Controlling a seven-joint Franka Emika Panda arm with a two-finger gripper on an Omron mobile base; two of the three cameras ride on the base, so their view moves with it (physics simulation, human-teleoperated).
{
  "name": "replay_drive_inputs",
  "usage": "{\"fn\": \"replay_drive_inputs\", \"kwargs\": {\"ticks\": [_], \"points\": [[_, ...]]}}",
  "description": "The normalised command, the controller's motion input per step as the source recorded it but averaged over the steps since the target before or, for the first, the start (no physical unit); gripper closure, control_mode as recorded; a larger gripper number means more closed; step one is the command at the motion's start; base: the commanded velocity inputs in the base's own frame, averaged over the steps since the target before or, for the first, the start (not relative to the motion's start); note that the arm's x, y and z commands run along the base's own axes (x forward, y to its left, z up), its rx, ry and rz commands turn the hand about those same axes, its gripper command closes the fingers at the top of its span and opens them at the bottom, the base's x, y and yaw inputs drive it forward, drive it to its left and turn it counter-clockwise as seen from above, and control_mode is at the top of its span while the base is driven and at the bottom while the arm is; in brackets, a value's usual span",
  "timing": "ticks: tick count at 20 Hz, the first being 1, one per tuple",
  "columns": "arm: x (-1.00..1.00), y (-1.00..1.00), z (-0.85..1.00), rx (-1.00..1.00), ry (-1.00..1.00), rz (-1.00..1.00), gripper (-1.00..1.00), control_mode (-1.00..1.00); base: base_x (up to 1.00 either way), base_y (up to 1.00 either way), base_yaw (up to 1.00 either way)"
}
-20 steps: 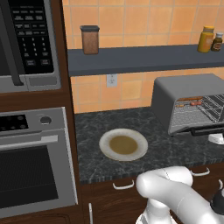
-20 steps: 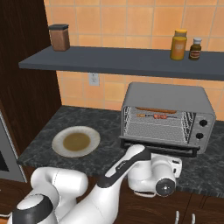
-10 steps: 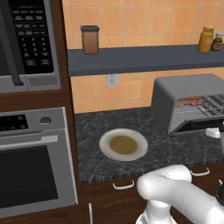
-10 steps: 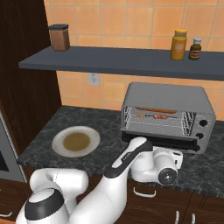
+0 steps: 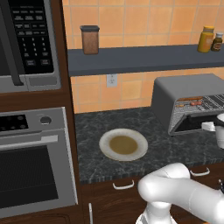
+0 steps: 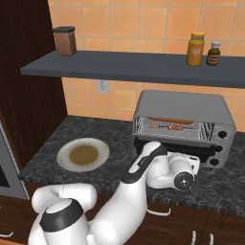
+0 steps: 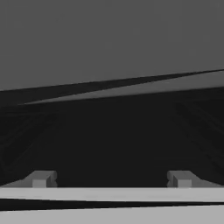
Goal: Pick up the kebab skewer and baguette bread, and place them inside the toaster oven. Close the toaster oven door and start by setting the timer.
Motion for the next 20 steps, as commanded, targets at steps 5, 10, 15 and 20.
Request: {"fn": "replay_drive_inputs", "kwargs": {"ticks": [5, 10, 15, 20], "points": [[0.35, 0.00, 0.26, 0.00, 0.00, 0.00, -1.00, -1.00, 0.00, 0.00, 0.00], [0.37, 0.00, 0.25, 0.00, 0.00, 0.00, -1.00, -1.00, 0.00, 0.00, 0.00], [0.17, 0.00, 0.17, 0.00, 0.00, 0.00, -1.00, -1.00, 0.00, 0.00, 0.00], [0.01, 0.00, 0.13, 0.00, 0.00, 0.00, -1.00, -1.00, 0.00, 0.00, 0.00]]}}
